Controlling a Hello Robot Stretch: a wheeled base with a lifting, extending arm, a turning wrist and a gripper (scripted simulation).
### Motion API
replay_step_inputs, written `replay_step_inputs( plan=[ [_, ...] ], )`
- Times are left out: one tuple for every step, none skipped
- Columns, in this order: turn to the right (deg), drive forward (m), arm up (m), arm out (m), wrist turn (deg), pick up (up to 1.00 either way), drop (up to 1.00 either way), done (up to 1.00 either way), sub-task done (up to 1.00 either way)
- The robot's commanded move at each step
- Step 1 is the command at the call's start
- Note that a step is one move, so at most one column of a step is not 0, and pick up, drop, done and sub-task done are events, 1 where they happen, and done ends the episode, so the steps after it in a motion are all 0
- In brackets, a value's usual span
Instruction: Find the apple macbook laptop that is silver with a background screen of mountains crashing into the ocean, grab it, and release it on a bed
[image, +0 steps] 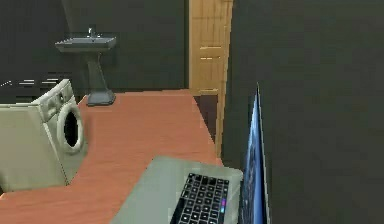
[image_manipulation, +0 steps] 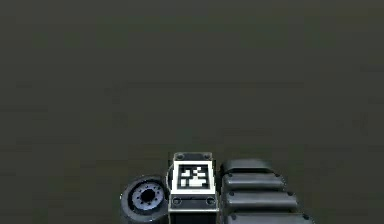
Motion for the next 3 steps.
replay_step_inputs(
  plan=[
    [0.0,1.0,0.0,0.0,0.0,0.0,0.0,0.0,0.0],
    [0.0,0.9,0.0,0.0,0.0,0.0,0.0,0.0,0.0],
    [27.0,0.0,0.0,0.0,0.0,0.0,0.0,0.0,0.0]
  ],
)
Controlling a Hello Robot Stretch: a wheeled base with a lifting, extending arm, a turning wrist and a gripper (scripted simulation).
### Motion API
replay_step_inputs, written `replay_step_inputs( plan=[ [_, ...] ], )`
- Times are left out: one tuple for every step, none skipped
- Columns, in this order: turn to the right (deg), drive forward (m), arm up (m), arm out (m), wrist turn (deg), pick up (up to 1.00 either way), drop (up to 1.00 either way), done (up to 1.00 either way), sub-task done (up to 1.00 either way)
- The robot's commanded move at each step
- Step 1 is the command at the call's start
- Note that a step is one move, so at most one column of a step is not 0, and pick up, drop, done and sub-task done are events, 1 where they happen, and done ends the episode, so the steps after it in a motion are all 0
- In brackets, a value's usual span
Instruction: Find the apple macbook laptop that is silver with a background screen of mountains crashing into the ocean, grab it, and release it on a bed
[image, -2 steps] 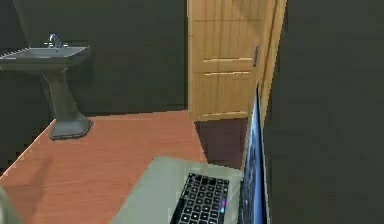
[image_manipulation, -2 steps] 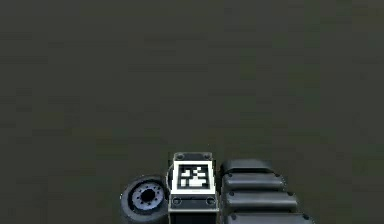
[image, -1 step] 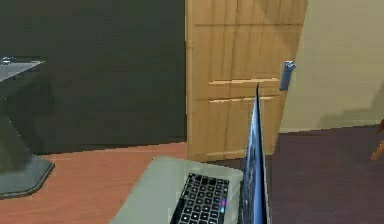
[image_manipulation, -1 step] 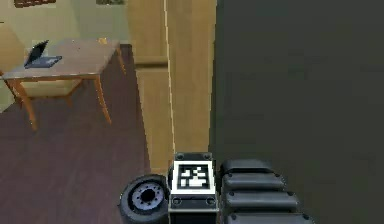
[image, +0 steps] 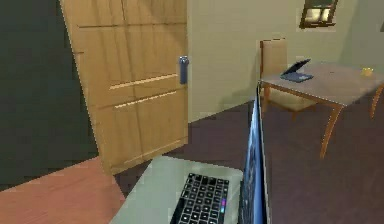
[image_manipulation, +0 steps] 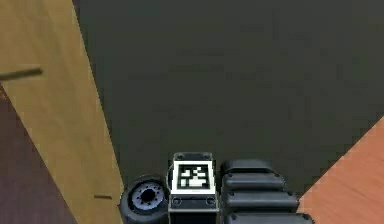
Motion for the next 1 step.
replay_step_inputs(
  plan=[
    [0.0,0.2,0.0,0.0,0.0,0.0,0.0,0.0,0.0]
  ],
)
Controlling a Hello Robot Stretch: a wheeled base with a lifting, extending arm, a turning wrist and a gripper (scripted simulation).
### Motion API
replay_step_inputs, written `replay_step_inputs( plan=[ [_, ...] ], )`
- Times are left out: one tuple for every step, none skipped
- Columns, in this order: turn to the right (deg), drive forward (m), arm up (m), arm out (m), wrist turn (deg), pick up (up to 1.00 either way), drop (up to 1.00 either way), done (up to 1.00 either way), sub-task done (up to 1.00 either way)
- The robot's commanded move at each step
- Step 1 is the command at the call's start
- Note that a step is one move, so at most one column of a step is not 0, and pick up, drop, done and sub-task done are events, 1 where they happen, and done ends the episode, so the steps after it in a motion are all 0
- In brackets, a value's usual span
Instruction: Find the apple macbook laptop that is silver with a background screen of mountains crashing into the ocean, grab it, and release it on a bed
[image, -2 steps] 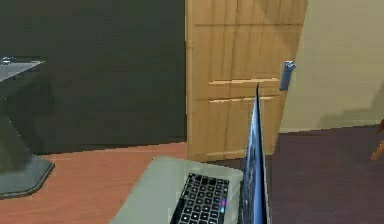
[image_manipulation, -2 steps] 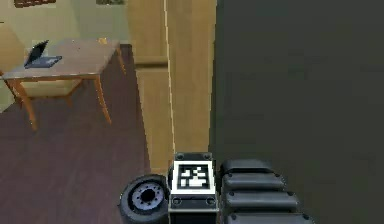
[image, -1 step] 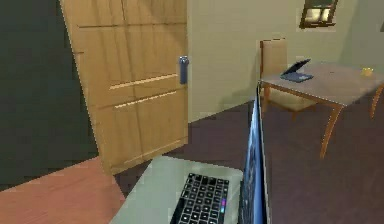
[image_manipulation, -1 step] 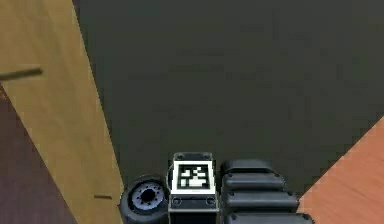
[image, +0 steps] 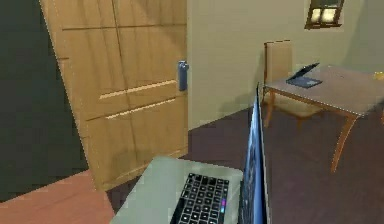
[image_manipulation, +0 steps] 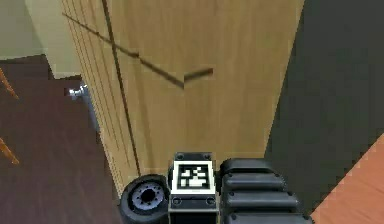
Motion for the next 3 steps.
replay_step_inputs(
  plan=[
    [42.0,0.0,0.0,0.0,0.0,0.0,0.0,0.0,0.0],
    [0.0,0.85,0.0,0.0,0.0,0.0,0.0,0.0,0.0],
    [42.0,0.0,0.0,0.0,0.0,0.0,0.0,0.0,0.0]
  ],
)
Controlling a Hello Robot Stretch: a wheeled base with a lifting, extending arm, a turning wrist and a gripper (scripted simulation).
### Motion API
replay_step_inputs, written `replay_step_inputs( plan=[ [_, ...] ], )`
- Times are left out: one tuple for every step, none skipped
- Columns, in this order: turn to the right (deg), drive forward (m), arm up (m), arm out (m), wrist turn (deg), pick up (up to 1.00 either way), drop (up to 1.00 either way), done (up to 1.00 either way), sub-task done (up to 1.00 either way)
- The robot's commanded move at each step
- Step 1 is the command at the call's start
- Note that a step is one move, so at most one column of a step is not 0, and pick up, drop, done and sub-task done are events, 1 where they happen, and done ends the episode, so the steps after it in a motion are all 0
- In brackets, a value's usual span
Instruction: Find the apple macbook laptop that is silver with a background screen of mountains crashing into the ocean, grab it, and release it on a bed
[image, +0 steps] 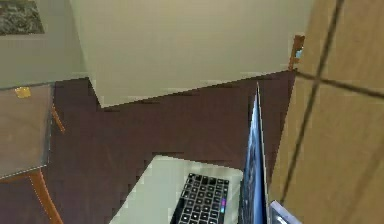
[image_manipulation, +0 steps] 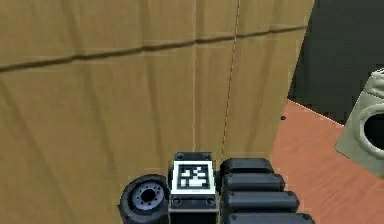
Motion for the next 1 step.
replay_step_inputs(
  plan=[
    [0.0,0.05,0.0,0.0,0.0,0.0,0.0,0.0,0.0]
  ],
)
